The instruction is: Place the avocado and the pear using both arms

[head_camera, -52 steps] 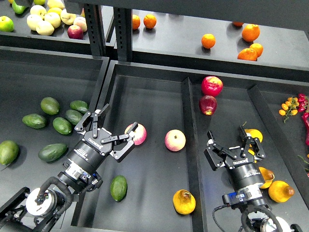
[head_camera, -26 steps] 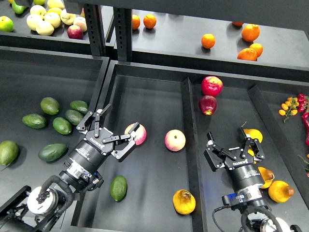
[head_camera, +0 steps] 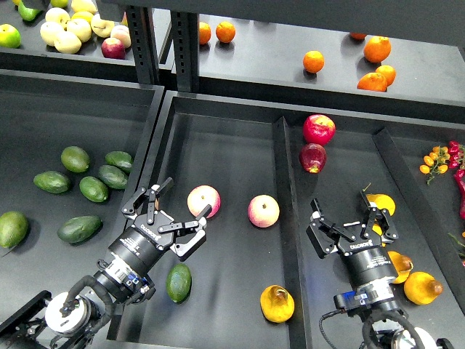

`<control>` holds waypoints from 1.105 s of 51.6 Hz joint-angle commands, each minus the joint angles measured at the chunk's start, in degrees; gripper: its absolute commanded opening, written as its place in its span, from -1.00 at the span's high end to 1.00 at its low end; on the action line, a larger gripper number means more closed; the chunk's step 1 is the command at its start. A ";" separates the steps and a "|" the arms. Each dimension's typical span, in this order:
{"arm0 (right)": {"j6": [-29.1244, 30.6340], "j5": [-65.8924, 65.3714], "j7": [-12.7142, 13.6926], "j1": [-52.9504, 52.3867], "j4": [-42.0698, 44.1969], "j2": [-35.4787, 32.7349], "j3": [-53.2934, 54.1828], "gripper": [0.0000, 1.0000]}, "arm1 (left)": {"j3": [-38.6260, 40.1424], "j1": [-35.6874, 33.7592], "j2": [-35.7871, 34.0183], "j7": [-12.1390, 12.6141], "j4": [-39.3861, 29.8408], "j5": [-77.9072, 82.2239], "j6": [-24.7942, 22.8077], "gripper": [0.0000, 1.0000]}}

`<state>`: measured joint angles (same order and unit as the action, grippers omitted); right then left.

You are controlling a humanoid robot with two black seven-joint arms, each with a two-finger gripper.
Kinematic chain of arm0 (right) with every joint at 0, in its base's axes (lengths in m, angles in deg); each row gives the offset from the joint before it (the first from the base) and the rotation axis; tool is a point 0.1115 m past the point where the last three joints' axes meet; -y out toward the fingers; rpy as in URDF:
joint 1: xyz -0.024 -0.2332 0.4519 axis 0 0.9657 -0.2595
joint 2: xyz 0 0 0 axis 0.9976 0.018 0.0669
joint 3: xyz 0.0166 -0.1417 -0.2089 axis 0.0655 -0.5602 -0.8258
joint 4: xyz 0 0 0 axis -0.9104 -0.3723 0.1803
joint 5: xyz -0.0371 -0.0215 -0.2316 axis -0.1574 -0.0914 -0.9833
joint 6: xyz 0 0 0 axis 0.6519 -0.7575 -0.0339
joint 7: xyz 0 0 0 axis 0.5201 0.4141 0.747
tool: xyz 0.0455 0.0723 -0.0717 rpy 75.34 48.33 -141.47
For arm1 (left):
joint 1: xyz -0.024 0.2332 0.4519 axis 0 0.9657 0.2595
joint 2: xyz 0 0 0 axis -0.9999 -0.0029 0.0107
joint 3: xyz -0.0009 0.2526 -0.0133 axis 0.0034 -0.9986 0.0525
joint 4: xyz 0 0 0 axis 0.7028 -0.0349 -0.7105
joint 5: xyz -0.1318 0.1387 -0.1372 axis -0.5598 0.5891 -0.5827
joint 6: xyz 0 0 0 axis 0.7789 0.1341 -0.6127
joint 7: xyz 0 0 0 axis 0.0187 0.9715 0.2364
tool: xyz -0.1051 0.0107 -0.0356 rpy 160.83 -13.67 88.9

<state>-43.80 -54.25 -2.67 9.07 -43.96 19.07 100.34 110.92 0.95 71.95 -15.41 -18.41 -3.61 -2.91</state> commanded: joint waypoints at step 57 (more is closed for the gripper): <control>-14.52 -0.35 0.08 -12.04 1.69 0.00 7.30 -0.99 | -12.82 -25.22 -13.17 11.67 2.10 25.22 0.00 -0.99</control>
<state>-54.16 -54.52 -2.68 0.33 -43.00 19.07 105.63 103.72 -19.85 63.16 -3.94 -16.34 19.96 -2.91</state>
